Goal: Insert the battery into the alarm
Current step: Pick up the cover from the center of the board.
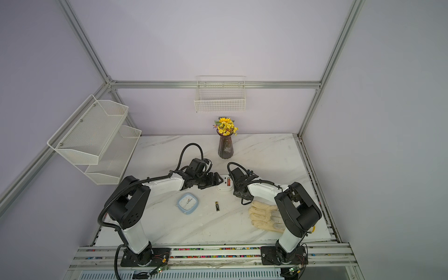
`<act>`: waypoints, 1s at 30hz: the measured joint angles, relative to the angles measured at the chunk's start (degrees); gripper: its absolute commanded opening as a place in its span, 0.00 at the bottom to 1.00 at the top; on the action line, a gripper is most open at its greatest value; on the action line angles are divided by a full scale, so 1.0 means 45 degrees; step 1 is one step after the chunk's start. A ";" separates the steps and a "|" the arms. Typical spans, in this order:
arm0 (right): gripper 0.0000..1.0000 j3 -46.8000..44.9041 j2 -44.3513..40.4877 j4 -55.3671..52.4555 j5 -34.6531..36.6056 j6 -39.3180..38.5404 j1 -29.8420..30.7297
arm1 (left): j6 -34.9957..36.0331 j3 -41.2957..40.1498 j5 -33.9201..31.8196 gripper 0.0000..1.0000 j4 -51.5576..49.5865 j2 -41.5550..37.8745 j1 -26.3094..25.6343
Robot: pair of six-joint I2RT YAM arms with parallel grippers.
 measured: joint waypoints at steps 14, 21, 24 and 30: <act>0.17 -0.0704 -0.0622 0.0277 -0.0340 -0.0408 0.0000 | -0.0044 0.0000 -0.0287 0.82 -0.0039 0.0005 0.0000; 0.09 -0.0695 -0.0563 0.0442 -0.0418 -0.0661 0.0000 | -0.0044 0.0000 -0.0452 0.82 -0.0078 0.0005 0.0000; 0.02 -0.0690 -0.0563 0.0495 -0.0432 -0.0758 0.0000 | -0.0049 0.0000 -0.0486 0.82 -0.0126 0.0000 0.0000; 0.00 -0.0675 -0.0597 0.0559 -0.0471 -0.0787 0.0000 | -0.0044 0.0000 -0.0670 0.82 -0.0214 0.0000 0.0000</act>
